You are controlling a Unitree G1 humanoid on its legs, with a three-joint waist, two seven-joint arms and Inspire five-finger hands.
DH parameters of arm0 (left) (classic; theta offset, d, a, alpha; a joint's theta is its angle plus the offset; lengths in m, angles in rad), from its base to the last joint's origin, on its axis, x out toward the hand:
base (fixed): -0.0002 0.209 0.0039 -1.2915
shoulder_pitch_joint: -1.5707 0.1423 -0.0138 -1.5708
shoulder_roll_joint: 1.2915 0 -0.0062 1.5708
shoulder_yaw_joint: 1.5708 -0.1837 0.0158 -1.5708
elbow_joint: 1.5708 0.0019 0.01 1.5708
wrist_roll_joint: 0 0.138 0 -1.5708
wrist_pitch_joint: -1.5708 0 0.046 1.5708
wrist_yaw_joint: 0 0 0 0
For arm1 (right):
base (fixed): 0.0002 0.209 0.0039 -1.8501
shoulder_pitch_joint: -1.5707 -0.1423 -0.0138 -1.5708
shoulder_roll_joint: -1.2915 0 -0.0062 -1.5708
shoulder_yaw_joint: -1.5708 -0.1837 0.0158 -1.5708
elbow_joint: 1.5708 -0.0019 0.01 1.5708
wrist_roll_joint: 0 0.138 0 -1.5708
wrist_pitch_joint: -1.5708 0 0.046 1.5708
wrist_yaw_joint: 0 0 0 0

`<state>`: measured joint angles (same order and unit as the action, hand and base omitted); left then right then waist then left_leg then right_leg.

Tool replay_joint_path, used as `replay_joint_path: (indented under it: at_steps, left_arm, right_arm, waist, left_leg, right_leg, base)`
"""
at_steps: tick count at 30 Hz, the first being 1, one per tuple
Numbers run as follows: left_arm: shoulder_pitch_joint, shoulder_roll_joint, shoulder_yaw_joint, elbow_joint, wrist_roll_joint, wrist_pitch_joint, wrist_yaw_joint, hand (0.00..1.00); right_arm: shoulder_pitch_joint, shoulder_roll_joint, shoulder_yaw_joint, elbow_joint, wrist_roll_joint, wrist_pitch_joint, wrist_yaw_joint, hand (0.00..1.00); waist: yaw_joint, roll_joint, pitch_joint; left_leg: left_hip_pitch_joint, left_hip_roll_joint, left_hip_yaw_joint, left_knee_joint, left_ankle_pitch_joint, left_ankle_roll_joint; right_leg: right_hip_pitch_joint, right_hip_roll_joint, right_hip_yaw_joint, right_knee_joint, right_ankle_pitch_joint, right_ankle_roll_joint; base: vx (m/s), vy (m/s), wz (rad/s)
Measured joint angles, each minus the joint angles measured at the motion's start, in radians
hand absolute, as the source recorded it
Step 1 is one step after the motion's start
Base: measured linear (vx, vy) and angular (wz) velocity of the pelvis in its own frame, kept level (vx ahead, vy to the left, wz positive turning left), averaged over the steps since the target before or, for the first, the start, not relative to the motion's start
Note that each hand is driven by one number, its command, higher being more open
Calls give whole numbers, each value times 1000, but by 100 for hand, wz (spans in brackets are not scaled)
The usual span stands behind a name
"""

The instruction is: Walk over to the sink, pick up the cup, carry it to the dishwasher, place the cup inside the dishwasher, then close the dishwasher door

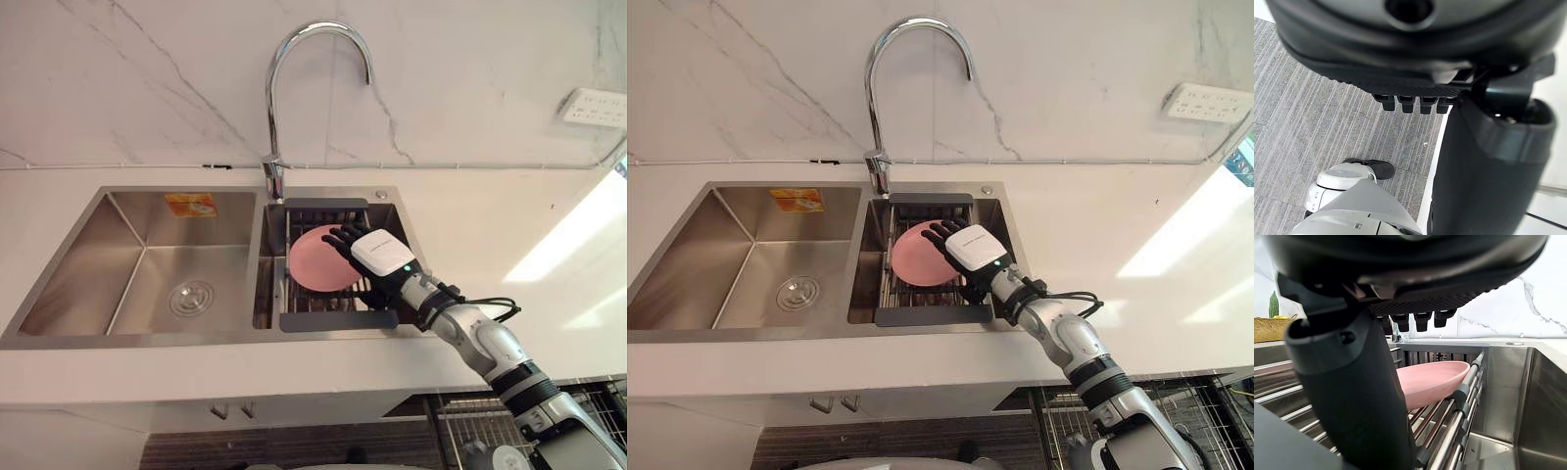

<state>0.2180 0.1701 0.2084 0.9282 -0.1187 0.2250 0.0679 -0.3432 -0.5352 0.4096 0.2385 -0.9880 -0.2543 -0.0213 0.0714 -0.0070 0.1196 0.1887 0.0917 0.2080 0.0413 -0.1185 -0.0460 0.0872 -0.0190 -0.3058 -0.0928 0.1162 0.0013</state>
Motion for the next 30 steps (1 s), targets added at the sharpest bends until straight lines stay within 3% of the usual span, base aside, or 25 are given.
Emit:
replay_joint_path:
  at_steps: [2, 3, 13, 20, 30]
  left_arm:
    - [-4, 0, 0, 9, -1, -3, 1, 100]
    - [-5, 0, 0, 12, -1, -5, 2, 100]
    - [-7, -4, 0, 15, -11, -10, 18, 100]
    - [-7, -7, 1, 17, -21, -16, 20, 100]
    - [-5, -12, 4, 19, -20, -55, 20, 100]
  right_arm:
    - [-2, 8, 1, 19, -18, 5, -7, 100]
    - [-2, 13, 2, 28, -19, 10, -10, 0]
    - [-11, 30, 39, 79, -56, 69, -73, 0]
    - [-45, 51, 69, 94, -134, 58, -240, 0]
    - [-47, 40, 56, 42, -110, 52, -281, 0]
  waist:
    - [0, 0, 0]
    - [1, 0, 0]
    - [7, 0, 6]
    - [12, 0, 8]
    - [10, 4, 29]
  left_leg:
    - [-1, 0, -2, 0, 0, 0]
    - [-1, -1, -3, 0, 0, 0]
    - [-4, -3, -7, 0, 1, 1]
    - [-4, -4, -9, 0, 2, 4]
    - [-5, -7, -12, -1, 3, 5]
  right_leg:
    - [0, -1, -2, 0, 0, 0]
    - [0, -1, -2, 0, 0, 0]
    - [0, -3, -6, 0, 0, 0]
    - [0, -4, -8, 0, 0, 1]
    - [-1, -7, -10, 0, 1, 2]
  base:
    - [4, 17, 1]
    - [5, 35, 2]
    - [0, 0, 0]
    - [-1, 5, 0]
    - [-1, 6, 1]
